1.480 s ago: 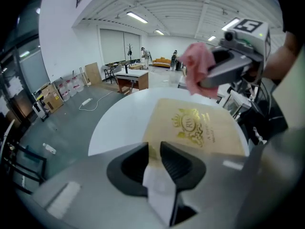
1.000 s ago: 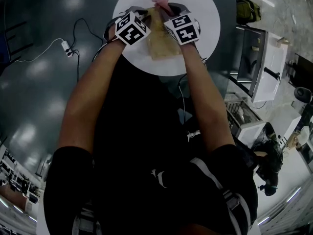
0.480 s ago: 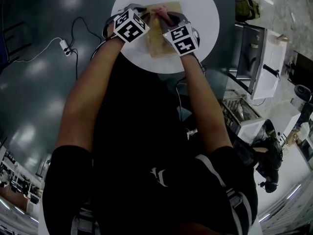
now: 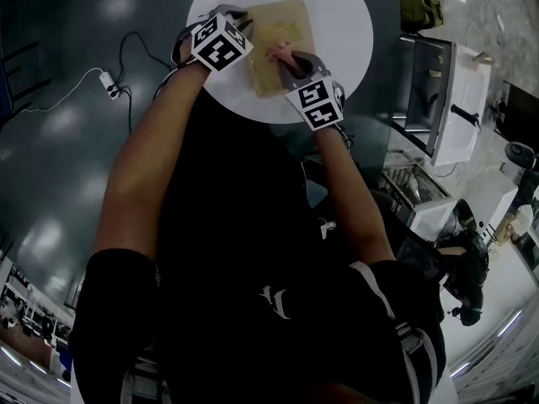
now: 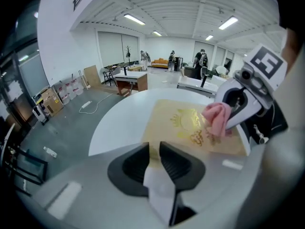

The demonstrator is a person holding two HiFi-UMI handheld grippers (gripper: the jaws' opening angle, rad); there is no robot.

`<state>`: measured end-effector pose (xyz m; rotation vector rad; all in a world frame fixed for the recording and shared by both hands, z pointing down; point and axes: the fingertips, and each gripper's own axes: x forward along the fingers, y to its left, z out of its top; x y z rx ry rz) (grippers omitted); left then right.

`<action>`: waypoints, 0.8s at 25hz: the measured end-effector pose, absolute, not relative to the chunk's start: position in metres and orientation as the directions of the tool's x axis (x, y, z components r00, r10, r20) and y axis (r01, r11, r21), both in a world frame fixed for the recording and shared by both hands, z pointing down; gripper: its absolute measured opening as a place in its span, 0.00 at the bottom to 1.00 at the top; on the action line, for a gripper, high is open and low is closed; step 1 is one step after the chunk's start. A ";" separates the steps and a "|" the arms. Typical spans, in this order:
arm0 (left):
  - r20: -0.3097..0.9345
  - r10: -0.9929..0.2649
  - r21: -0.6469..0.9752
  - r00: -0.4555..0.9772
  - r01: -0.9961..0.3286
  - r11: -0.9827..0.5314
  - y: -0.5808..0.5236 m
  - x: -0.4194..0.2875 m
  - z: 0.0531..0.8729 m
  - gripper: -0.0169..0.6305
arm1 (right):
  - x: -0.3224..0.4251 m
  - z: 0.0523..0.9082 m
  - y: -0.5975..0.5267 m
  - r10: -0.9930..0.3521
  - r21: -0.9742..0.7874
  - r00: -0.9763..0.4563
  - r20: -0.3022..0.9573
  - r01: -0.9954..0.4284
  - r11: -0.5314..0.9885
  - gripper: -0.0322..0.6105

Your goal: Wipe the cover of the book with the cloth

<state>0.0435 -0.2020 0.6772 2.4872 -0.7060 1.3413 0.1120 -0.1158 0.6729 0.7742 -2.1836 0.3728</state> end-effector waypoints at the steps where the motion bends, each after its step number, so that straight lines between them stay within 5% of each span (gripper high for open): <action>1: 0.831 -0.304 -0.026 0.466 -0.513 -0.858 -0.202 0.044 0.677 0.12 | 0.114 0.674 -0.108 -0.405 -0.018 -0.517 0.754 -0.633 0.774 0.10; 10: 0.831 -0.308 -0.034 0.463 -0.510 -0.860 -0.202 0.044 0.677 0.12 | 0.137 0.673 -0.048 -0.382 -0.090 -0.508 0.772 -0.682 0.726 0.10; 15: 0.832 -0.308 -0.035 0.460 -0.511 -0.859 -0.201 0.044 0.678 0.12 | 0.157 0.698 -0.004 -0.239 -0.176 -0.466 0.852 -0.685 0.707 0.10; 20: 0.825 -0.314 -0.035 0.470 -0.513 -0.858 -0.202 0.044 0.678 0.11 | 0.142 0.630 -0.058 -0.442 -0.183 -0.580 0.684 -0.723 0.667 0.10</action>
